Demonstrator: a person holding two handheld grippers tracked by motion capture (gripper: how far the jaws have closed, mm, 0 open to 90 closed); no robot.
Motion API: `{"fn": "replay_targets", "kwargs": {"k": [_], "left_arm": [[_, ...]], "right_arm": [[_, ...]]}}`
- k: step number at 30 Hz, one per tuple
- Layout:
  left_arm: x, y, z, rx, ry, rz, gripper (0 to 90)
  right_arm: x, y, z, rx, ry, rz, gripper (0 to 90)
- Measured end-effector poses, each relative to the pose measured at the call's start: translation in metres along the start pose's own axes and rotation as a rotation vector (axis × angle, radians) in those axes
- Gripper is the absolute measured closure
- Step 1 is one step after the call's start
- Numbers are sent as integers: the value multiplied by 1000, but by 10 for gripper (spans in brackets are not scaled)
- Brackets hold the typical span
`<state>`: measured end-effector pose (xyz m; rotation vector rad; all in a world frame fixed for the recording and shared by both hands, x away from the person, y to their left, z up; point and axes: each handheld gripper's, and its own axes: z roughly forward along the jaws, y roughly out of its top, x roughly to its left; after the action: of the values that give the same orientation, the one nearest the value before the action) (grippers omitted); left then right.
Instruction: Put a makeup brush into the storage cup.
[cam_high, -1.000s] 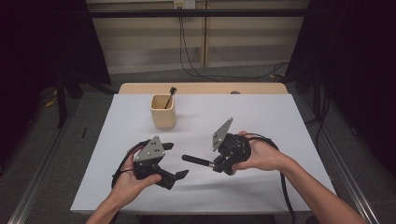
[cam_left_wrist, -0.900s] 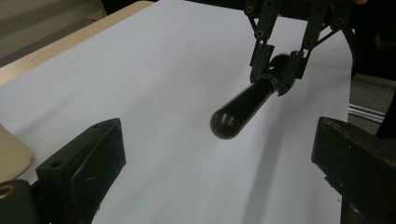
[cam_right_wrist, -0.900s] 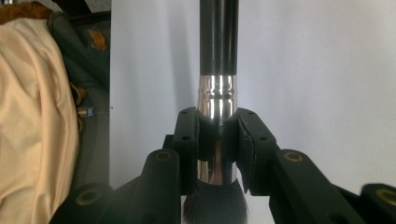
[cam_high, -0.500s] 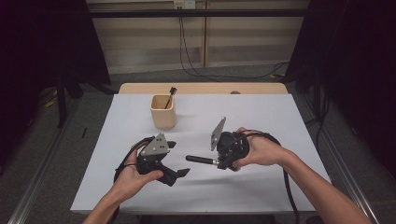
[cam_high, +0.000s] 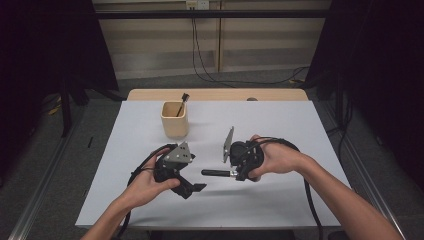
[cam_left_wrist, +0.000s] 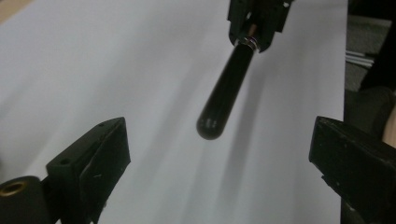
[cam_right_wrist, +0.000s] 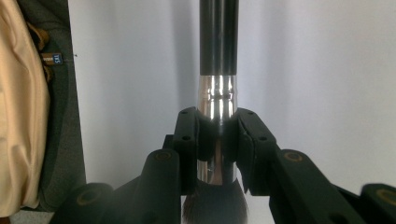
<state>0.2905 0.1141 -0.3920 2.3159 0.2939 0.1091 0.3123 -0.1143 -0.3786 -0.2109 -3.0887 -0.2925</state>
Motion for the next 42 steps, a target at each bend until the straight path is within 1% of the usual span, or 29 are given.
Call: {"fn": "replay_targets", "kwargs": {"k": [2,3,5,8,11,13,14,18,19,21,22,23,24,26,27,28,30,33,36,41,42], "left_arm": [[2,0,3,28,-22,6,52],[3,1,6,46,-28,0,54],[4,1,8,73,-38,7,55],[5,2,11,110,-49,32,55],[3,4,14,136,-69,37,52],[1,5,17,172,-56,59,53],[1,6,18,183,-59,61,59],[2,10,20,183,-68,84,106],[2,11,20,179,-69,80,115],[1,13,22,184,-85,89,159],[1,13,23,183,-90,78,178],[1,13,24,186,-96,71,190],[0,13,25,185,-94,79,230],[0,12,28,200,-94,67,321],[0,11,29,202,-104,62,324],[1,11,30,206,-108,59,357],[1,10,31,205,-119,51,413],[2,11,31,205,-127,48,472],[4,10,32,218,-132,47,505],[3,10,37,211,-135,59,561],[3,10,38,212,-140,61,567]], "right_arm": [[-2,1,1,-5,3,-5,717],[-2,1,2,-5,7,-3,717],[-2,1,3,5,11,-10,717],[-1,2,4,11,19,-15,717],[-1,4,5,13,26,-19,717],[-1,4,6,8,27,-26,717],[-1,5,6,13,30,-26,717],[0,6,8,11,42,-27,718],[0,7,8,11,44,-33,717],[1,8,9,11,49,-36,717],[1,9,10,10,49,-43,717],[1,9,10,12,52,-38,717],[1,9,10,10,53,-48,717],[3,10,11,1,53,-46,717],[3,10,12,-2,55,-47,717],[3,10,12,-1,56,-54,718],[5,11,13,3,57,-53,717],[6,11,13,-4,60,-63,717],[6,11,13,-12,60,-66,717],[6,12,13,-4,53,-71,718],[6,12,14,-9,58,-73,718]]}}
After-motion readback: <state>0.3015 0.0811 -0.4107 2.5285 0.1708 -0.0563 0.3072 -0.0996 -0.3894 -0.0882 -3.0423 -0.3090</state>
